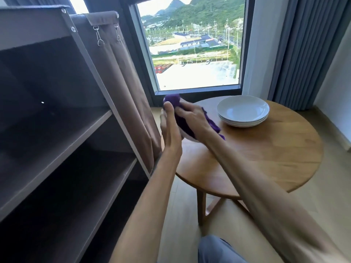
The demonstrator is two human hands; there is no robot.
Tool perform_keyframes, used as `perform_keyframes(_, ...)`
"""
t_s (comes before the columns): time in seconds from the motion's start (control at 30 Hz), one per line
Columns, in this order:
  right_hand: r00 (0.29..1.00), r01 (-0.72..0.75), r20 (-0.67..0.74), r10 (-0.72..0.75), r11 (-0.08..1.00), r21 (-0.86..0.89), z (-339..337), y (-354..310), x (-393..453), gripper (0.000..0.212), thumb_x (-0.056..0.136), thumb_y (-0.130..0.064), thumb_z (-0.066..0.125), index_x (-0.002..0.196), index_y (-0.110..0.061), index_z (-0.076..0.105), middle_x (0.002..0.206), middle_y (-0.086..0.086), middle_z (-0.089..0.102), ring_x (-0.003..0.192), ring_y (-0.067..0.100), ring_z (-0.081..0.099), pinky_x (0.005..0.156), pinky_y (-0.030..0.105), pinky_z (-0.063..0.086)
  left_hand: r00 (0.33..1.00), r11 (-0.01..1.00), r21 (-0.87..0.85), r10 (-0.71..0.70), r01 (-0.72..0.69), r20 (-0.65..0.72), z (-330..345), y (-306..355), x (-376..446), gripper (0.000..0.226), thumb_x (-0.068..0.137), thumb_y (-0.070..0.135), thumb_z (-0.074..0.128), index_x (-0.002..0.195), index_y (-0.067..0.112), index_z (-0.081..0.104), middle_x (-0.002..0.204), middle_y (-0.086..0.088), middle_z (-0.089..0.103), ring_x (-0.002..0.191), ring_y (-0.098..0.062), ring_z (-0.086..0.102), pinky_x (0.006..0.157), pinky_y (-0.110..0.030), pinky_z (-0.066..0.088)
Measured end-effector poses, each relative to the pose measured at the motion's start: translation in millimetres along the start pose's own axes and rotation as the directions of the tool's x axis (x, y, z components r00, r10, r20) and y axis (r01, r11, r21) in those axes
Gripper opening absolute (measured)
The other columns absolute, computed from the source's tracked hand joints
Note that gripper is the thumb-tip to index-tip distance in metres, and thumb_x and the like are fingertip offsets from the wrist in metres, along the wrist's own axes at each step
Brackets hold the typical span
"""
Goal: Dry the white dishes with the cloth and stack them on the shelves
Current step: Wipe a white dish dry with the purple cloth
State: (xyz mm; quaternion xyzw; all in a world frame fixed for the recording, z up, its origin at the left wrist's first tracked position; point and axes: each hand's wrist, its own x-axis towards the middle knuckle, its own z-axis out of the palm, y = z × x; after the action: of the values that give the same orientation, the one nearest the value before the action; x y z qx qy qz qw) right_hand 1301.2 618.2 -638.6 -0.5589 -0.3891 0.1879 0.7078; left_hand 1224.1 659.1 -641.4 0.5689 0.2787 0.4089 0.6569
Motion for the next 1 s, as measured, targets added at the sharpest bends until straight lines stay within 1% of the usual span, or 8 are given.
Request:
perform_keyframes(0.1,0.983,-0.083,0.173,0.065,0.992,0.098,-4,5,-15,0.018,0.095,-0.015,0.062,0.104,-0.004,0.073,0.097,0.014,0.074,0.090,0.021,0.071,0.080,0.029,0.056,0.998,0.997,-0.077,-0.029,0.024,-0.055,-5,3,11,0.063,0.082,0.084,0.041,0.107,0.032,0.067,0.108,0.001,0.071,0.106,-0.017,0.066,0.104,-0.048,0.050)
perform_keyframes(0.3,0.956,-0.135,0.232,0.179,0.972,-0.195,-14,-6,-6,0.012,0.079,-0.018,0.066,0.075,-0.007,0.070,0.070,0.004,0.065,0.068,0.013,0.061,0.063,0.025,0.050,0.969,0.964,-0.176,-0.220,0.198,-0.116,-7,7,19,0.042,0.091,0.055,0.060,0.089,0.015,0.072,0.084,-0.005,0.073,0.086,-0.025,0.071,0.083,-0.044,0.061)
perform_keyframes(0.47,0.881,-0.150,0.306,0.360,0.827,-0.542,-33,-3,-11,0.020,0.072,-0.020,0.068,0.055,-0.023,0.058,0.059,-0.009,0.052,0.055,0.007,0.048,0.053,0.024,0.038,0.952,0.944,-0.248,-0.263,0.219,-0.159,-15,-9,17,0.040,0.097,0.042,0.059,0.126,0.015,0.063,0.117,-0.015,0.069,0.107,-0.034,0.068,0.092,-0.053,0.059)
perform_keyframes(0.57,0.967,-0.161,0.033,0.253,0.706,-0.690,-36,16,-22,0.019,0.072,-0.024,0.077,0.090,-0.027,0.071,0.090,-0.003,0.064,0.086,0.017,0.060,0.078,0.035,0.050,0.951,0.947,-0.274,-0.229,0.169,-0.207,-16,-13,16,0.040,0.101,0.040,0.055,0.132,0.015,0.060,0.123,-0.013,0.067,0.113,-0.035,0.065,0.095,-0.054,0.057)
perform_keyframes(0.63,0.962,-0.263,-0.250,0.110,0.628,-0.733,-35,28,-29,0.070,0.069,-0.041,0.082,0.132,-0.024,0.058,0.129,0.009,0.054,0.123,0.029,0.048,0.105,0.044,0.042,0.941,0.923,-0.357,-0.240,0.145,-0.239,-17,-13,16,0.038,0.103,0.040,0.054,0.129,0.013,0.063,0.118,-0.013,0.071,0.110,-0.036,0.068,0.092,-0.054,0.059)
perform_keyframes(0.73,0.864,-0.452,-0.441,0.243,0.760,-0.467,-31,34,-32,0.111,0.054,-0.059,0.085,0.146,-0.020,0.038,0.148,0.011,0.040,0.138,0.029,0.039,0.113,0.047,0.038,0.950,0.902,-0.414,-0.229,0.126,-0.210,-20,-12,13,0.042,0.103,0.046,0.052,0.128,0.015,0.065,0.114,-0.011,0.074,0.105,-0.035,0.071,0.089,-0.055,0.060)
perform_keyframes(0.87,0.818,-0.479,-0.346,0.460,0.877,0.033,-32,34,-26,0.044,0.062,-0.026,0.090,0.102,-0.015,0.074,0.098,0.011,0.077,0.092,0.027,0.073,0.086,0.044,0.061,0.950,0.883,-0.441,-0.260,0.162,-0.171,-19,-11,12,0.041,0.102,0.049,0.050,0.125,0.019,0.066,0.113,-0.008,0.075,0.105,-0.033,0.071,0.083,-0.048,0.062)
perform_keyframes(1.0,0.844,-0.384,-0.248,0.475,0.860,0.337,-34,31,-21,0.035,0.070,-0.001,0.084,0.104,-0.003,0.074,0.102,0.021,0.075,0.097,0.038,0.073,0.087,0.049,0.061,0.958,0.911,-0.372,-0.248,0.180,-0.142,-27,0,13,0.020,0.100,0.025,0.053,0.113,0.021,0.068,0.101,-0.005,0.077,0.095,-0.030,0.072,0.061,-0.034,0.060)
